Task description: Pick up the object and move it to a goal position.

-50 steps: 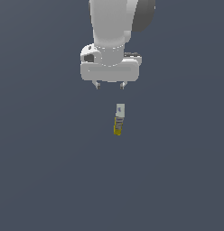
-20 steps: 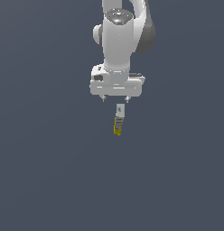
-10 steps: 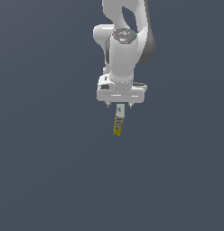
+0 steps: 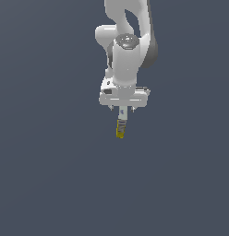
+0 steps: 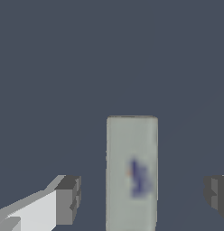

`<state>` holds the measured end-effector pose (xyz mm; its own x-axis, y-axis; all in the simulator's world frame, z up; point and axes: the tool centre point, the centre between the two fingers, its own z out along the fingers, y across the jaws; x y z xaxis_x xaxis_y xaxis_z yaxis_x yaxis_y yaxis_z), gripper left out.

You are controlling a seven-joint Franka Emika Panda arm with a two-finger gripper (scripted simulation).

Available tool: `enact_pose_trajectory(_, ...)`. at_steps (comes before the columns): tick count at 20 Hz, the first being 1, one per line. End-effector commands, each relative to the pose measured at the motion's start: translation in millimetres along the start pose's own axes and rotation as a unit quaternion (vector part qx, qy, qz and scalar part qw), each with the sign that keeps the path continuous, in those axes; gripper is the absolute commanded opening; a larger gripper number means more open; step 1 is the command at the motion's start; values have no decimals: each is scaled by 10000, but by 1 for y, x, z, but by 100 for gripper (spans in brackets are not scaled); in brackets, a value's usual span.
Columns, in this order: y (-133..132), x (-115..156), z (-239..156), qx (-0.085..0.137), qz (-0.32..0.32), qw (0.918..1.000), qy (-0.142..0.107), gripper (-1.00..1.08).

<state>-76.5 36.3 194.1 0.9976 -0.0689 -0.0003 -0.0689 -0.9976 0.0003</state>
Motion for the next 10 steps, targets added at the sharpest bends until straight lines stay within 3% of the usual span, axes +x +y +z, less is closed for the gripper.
enact_pose_trajectory(1,0,-1,9,-1,0,10000,-4,100)
enact_pose_trajectory(10,0,-1,41,1,5,10000,2,100)
